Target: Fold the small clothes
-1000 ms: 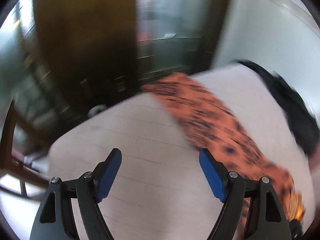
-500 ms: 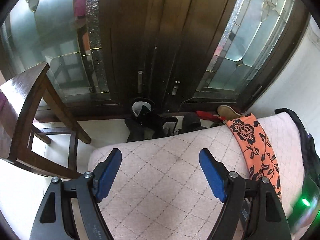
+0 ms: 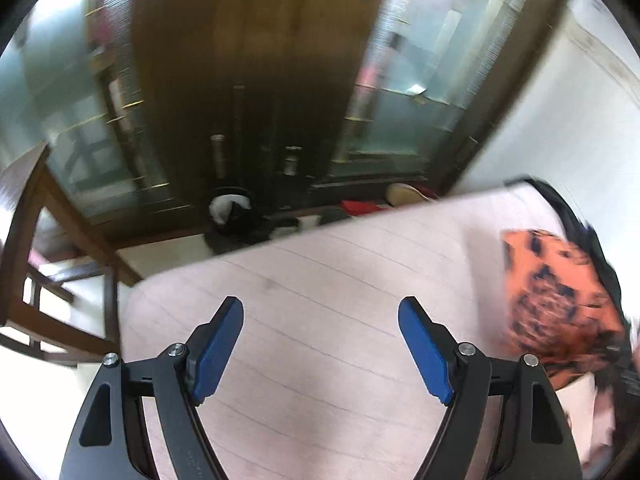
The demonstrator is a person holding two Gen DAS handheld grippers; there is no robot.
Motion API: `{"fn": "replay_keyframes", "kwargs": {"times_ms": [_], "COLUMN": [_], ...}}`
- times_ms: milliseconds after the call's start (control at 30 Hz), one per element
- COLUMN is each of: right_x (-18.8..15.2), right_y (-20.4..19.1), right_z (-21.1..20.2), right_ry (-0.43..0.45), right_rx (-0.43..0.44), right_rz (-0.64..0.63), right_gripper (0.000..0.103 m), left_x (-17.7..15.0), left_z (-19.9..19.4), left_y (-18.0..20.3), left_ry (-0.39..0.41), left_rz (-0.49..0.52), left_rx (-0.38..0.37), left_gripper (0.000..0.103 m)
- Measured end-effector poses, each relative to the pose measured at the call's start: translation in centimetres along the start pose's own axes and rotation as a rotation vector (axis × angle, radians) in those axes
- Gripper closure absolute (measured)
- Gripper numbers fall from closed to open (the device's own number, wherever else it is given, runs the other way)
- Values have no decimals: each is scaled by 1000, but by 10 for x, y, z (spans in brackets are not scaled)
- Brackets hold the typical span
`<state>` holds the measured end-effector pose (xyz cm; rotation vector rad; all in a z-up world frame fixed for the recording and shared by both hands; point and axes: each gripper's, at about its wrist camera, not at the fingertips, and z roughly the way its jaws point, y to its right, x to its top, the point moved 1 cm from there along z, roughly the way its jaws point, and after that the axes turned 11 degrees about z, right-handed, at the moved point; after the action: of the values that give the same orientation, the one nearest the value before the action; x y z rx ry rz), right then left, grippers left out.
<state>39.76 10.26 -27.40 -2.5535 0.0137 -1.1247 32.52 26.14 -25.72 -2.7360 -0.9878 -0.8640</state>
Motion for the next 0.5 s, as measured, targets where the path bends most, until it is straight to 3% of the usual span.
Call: {"fn": "replay_keyframes", "kwargs": {"times_ms": [233, 367, 500], "right_x": [12, -31, -89], "right_y": [150, 246, 331], "right_z": [-144, -225, -269], "right_ry": [172, 273, 279], "right_rx": [53, -32, -87], "right_rz": [296, 423, 599], "right_gripper": [94, 94, 94], "left_x": [-33, -65, -99], "left_z": [-19, -38, -53], "left_y": [107, 169, 219], "left_ry": [13, 37, 64], "left_rz": [310, 481, 636], "left_rx": [-118, -198, -239], "left_gripper": [23, 23, 23]}}
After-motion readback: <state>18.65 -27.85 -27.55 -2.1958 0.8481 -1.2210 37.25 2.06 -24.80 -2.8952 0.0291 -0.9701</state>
